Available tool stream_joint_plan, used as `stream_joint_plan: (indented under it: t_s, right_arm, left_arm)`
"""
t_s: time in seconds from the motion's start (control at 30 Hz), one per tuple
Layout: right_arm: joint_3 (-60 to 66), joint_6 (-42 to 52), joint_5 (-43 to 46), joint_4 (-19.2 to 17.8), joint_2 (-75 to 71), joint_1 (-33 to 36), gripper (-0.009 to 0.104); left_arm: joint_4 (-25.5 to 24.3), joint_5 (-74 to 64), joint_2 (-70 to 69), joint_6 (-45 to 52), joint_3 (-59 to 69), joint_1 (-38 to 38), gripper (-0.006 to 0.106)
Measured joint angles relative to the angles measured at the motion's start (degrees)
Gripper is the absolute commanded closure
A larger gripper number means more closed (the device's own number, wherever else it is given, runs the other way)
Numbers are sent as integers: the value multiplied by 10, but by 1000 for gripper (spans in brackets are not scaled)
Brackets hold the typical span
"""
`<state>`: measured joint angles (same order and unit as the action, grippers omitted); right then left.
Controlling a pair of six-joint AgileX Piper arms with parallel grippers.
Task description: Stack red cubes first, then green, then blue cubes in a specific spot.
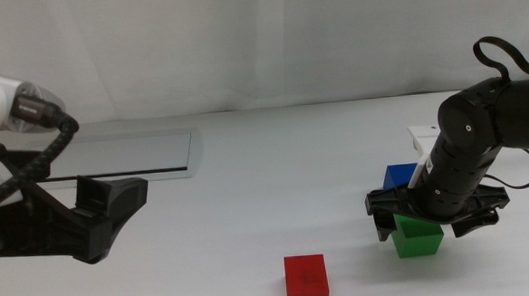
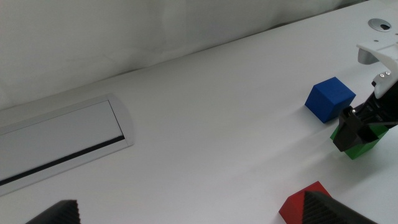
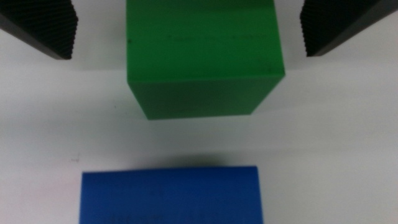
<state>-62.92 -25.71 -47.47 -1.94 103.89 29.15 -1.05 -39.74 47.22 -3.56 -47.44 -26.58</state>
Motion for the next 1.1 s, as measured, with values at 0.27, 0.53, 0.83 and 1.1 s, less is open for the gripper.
stream_joint_plan:
  t_s: [0.27,0.53,0.83,1.1]
  right_arm:
    - [0,-11,24,-14,0,0,55]
    - [-18,-15,18,-17,-21,0,97]
    - [-152,-66,-119,-82,-92,62,97]
    - [-168,-156,-158,-88,-113,158,97]
  left_arm:
    - [0,0,0,0,0,0,11]
    - [0,0,0,0,0,0,14]
    - [0,0,-9,0,0,-2,14]
    - [0,-1,-23,0,0,-34,14]
